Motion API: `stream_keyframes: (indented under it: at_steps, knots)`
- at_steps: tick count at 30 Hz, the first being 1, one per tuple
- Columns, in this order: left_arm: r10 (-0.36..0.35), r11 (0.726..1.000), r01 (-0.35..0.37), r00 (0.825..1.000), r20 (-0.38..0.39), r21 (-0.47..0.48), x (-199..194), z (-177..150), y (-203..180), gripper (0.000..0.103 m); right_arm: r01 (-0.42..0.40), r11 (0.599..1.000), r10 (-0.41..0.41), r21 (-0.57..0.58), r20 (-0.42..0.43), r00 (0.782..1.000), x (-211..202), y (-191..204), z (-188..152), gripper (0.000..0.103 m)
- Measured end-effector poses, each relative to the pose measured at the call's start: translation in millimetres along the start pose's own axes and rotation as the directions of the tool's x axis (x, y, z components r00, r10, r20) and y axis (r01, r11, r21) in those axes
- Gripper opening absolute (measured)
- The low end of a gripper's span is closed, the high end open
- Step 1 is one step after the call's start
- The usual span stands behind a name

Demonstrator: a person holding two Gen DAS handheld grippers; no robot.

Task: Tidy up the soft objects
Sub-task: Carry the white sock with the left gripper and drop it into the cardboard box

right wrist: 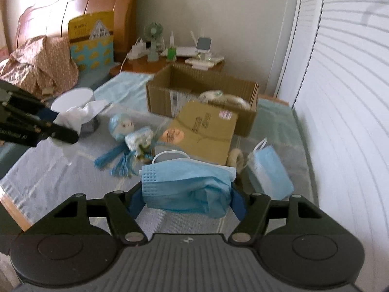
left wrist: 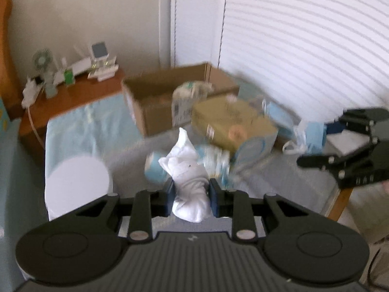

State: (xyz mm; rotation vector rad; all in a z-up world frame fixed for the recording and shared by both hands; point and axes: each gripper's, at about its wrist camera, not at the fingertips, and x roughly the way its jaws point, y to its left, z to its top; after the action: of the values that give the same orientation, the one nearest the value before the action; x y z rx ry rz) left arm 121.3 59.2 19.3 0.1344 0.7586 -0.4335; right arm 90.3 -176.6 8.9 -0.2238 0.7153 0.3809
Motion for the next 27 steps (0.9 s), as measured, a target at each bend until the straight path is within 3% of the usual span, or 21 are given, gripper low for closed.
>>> stream_keyframes:
  at_steps: [7,12,17,23,26,27]
  knots:
    - [-0.004,0.999,0.001,0.998,0.067,0.05,21.1,64.7,2.0,0.027,0.008,1.0,-0.009,0.019,0.044,0.999,-1.9,-10.8,9.8,0.074]
    - [0.034,0.995,-0.042,0.995,0.097,0.085,52.4,109.4,6.6,0.027,0.013,0.999,-0.015,0.042,0.056,0.998,3.6,-19.2,13.5,0.074]
    - [0.068,0.995,-0.072,0.996,0.06,0.073,98.9,142.4,18.5,0.027,0.019,0.998,-0.024,0.063,0.067,0.997,4.4,-26.5,15.6,0.074]
    - [0.114,0.992,-0.113,0.993,-0.022,0.05,144.6,152.5,37.7,0.028,0.035,0.997,-0.04,0.073,0.068,0.997,8.8,-34.6,19.2,0.074]
    - [0.127,0.992,-0.127,0.991,-0.042,0.024,153.5,148.9,45.4,0.043,0.039,0.996,-0.043,0.077,0.062,0.997,11.5,-37.0,19.7,0.074]
    - [0.131,0.991,-0.131,0.991,-0.039,0.02,153.5,147.9,47.4,0.053,0.038,0.996,-0.043,0.08,0.06,0.997,12.3,-37.8,19.6,0.074]
